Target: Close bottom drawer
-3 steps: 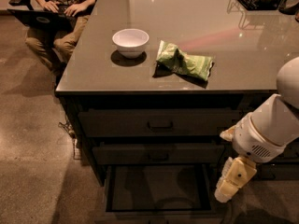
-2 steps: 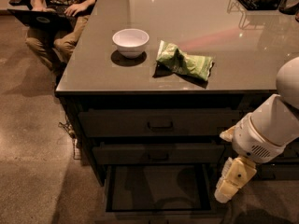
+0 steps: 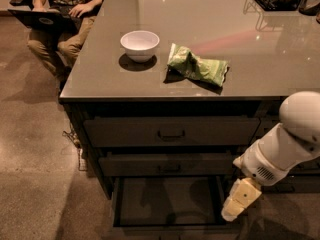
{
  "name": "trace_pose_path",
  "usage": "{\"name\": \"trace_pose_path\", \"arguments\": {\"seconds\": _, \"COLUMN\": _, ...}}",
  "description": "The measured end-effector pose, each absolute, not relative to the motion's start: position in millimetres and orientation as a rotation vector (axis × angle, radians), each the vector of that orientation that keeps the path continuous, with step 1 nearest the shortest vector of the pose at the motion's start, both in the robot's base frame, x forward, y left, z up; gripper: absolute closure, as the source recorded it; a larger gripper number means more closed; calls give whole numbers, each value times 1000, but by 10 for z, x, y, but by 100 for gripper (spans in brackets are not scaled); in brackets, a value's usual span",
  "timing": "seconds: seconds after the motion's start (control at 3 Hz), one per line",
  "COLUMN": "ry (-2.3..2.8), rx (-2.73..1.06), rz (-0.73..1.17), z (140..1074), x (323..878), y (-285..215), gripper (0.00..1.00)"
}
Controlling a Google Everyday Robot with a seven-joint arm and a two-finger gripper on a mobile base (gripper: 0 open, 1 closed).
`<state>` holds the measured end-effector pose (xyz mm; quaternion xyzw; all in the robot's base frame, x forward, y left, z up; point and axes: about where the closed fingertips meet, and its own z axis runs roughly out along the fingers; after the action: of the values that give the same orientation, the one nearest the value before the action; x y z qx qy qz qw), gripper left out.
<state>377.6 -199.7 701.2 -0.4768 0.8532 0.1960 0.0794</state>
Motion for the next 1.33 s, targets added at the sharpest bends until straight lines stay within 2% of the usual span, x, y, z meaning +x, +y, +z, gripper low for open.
{"name": "trace_pose_path", "arguments": {"seconds": 0.67, "ry": 2696, "rx": -1300, "rz": 771, "z": 6001, "x": 3689, "y": -1986, "gripper": 0}}
{"name": "trace_pose_path", "arguments": {"seconds": 1.0, "ry": 2697, "rx": -1300, "rz": 771, "z": 6000, "x": 3689, "y": -1986, "gripper": 0}}
{"name": "trace_pose_path", "arguments": {"seconds": 1.33, "ry": 2762, "rx": -1276, "rz": 814, "z": 5603, "x": 3566, "y": -1982, "gripper": 0}}
